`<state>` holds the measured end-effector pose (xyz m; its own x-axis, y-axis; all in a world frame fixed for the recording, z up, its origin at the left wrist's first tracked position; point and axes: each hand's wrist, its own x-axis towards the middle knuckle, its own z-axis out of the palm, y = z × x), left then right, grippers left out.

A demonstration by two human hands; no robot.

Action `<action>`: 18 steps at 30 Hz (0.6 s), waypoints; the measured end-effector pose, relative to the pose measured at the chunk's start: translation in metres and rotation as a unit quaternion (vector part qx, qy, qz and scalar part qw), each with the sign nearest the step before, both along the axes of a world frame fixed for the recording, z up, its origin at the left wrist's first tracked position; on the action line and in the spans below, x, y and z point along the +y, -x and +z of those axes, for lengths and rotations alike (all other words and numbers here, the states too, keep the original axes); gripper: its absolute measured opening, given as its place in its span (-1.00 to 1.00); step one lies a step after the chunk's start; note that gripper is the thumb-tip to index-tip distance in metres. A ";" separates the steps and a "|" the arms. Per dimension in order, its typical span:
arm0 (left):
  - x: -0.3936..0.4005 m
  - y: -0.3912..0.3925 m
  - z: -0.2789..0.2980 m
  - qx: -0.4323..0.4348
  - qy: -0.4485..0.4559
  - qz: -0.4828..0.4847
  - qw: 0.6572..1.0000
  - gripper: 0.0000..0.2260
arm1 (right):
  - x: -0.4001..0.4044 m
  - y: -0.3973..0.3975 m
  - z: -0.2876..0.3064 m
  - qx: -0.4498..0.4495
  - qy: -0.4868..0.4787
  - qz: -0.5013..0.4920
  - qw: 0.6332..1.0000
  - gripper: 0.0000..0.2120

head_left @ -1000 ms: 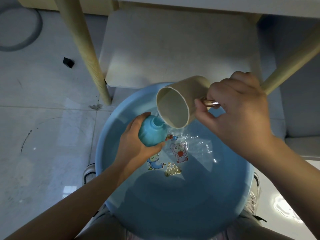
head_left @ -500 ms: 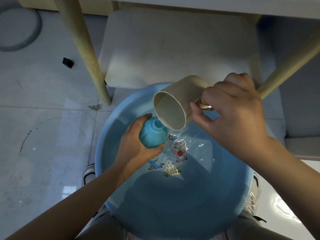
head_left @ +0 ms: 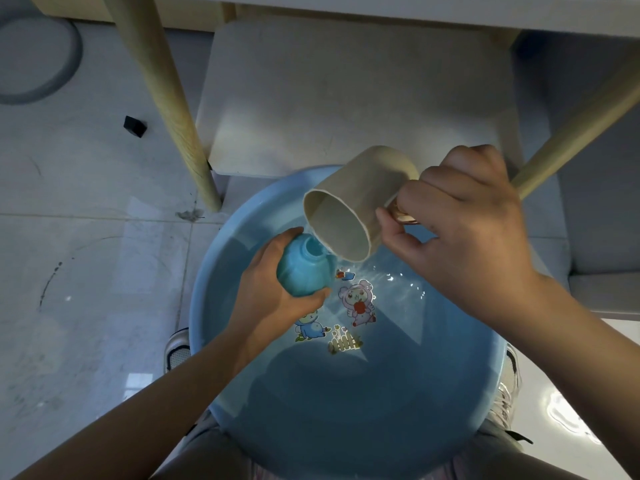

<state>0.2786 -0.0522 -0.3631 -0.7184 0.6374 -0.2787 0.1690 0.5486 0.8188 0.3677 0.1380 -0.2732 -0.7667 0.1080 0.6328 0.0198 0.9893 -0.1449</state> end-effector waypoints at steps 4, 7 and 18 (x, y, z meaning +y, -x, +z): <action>0.000 0.000 0.001 0.000 -0.002 -0.001 1.000 -0.32 | 0.000 0.000 0.001 0.002 0.001 0.002 1.000 -0.76; 0.001 -0.001 0.000 0.000 0.000 -0.001 1.000 -0.31 | 0.000 0.001 0.003 0.004 -0.001 0.002 1.000 -0.75; 0.001 -0.001 -0.001 -0.008 0.005 -0.001 1.000 -0.31 | -0.001 0.001 0.003 0.016 -0.025 0.008 1.000 -0.75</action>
<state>0.2799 -0.0516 -0.3644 -0.7130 0.6356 -0.2961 0.1567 0.5560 0.8163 0.3667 0.1369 -0.2703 -0.7477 0.0622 0.6611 -0.0008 0.9955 -0.0946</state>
